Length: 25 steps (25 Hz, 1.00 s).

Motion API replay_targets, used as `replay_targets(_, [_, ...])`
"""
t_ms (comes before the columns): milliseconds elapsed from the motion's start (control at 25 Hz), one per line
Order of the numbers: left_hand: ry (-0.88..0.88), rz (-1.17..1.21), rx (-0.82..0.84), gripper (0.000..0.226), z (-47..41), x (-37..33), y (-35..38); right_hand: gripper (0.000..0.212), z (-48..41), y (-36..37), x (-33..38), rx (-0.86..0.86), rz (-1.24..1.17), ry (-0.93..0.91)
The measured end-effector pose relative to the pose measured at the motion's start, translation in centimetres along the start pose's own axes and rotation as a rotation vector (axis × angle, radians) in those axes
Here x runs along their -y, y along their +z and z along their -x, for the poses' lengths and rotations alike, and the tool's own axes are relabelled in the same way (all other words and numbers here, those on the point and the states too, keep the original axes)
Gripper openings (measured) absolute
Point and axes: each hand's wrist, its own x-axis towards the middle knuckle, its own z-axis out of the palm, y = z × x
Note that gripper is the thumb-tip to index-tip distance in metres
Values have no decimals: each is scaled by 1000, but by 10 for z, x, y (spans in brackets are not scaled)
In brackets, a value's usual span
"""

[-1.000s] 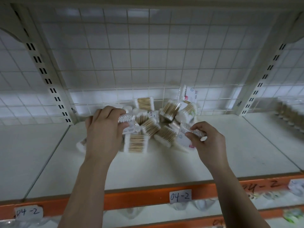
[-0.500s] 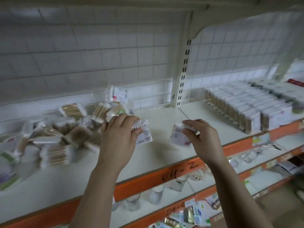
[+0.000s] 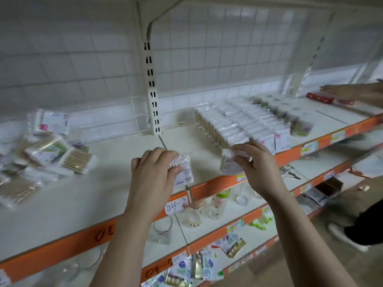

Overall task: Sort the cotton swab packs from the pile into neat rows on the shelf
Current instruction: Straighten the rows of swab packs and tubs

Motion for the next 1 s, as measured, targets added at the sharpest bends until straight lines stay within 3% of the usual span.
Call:
replay_targets(240, [9,-25,-7,38,-19,-25,21,26,-21,-18,-46,0,7,13])
replay_targets(680, [11,-38,2,39,-54,-35,51,24,-51,-20,-68,152,49,-108])
replay_targets(1000, [-118,-71,-40,36,-43,-69,63,21,-64,-22,-91,244,67,-206])
